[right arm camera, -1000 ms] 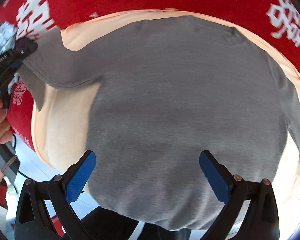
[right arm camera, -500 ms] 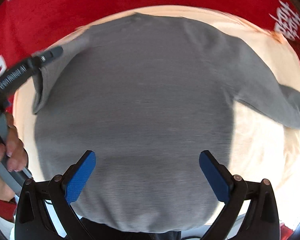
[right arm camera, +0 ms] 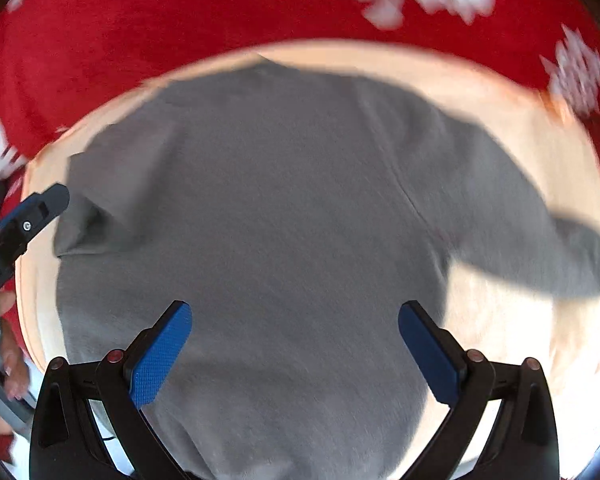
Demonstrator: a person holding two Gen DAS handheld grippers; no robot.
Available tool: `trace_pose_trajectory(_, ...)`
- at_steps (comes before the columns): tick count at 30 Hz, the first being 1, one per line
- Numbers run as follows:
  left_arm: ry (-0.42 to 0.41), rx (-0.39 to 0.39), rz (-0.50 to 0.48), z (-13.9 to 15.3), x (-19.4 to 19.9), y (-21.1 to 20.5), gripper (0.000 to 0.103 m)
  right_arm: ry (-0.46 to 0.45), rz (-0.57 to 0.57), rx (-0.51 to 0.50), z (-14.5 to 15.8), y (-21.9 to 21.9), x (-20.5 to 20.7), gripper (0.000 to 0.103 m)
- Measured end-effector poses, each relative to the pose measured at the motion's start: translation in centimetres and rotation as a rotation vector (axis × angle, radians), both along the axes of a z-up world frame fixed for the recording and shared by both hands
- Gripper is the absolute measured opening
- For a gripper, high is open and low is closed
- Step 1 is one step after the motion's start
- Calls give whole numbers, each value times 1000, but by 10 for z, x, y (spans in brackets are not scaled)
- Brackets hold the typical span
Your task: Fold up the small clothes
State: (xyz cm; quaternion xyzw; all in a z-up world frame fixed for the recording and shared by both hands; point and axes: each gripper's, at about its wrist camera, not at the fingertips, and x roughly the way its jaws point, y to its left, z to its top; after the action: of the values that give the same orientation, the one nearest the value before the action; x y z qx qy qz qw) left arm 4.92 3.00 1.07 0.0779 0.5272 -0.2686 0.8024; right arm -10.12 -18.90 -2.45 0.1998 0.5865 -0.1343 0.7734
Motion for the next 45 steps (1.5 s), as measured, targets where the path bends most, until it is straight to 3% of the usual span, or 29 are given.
trace_pose_trajectory(6,169,111,170,-56,56,79,84,-118,315,-144,16,75,69,103)
trace_pose_trajectory(11,157,173,127,-78,53,88,84,-133,533,-226,-8,130,112,103)
trace_pose_trajectory(14,163,147,139,-80,51,94,84,-153,585,-196,-21,151,130,102)
trace_pose_trajectory(17,187,113,158,-87,53,102,84,-143,569,-153,-40,158,143,100)
trace_pose_trajectory(18,185,104,162,-88,53,104,84,-121,555,-135,-47,155,143,91)
trace_pose_trajectory(19,180,101,160,-88,52,104,84,-101,536,-95,-55,152,147,68)
trace_pose_trajectory(20,175,108,152,-88,52,103,84,-121,499,-66,-56,145,148,62)
trace_pose_trajectory(22,166,117,143,-86,51,102,84,-141,400,-40,-47,127,147,11)
trace_pose_trajectory(25,166,123,146,-84,52,101,84,-189,187,65,-31,80,135,11)
trace_pose_trajectory(29,155,144,138,-79,49,106,84,-247,-134,159,-18,5,89,11)
trace_pose_trajectory(33,154,147,131,-79,52,101,84,-239,-395,243,-33,-62,31,12)
trace_pose_trajectory(35,153,150,132,-79,54,99,84,-223,-496,353,-57,-87,8,17)
trace_pose_trajectory(37,151,158,135,-79,54,98,84,-191,-559,411,-73,-98,-10,25)
trace_pose_trajectory(38,153,162,138,-79,55,98,84,-174,-577,425,-79,-101,-18,35)
trace_pose_trajectory(39,155,165,139,-80,56,95,84,-170,-590,436,-82,-101,-22,58)
trace_pose_trajectory(45,181,155,129,-68,72,83,84,-228,-645,525,-89,-108,-36,60)
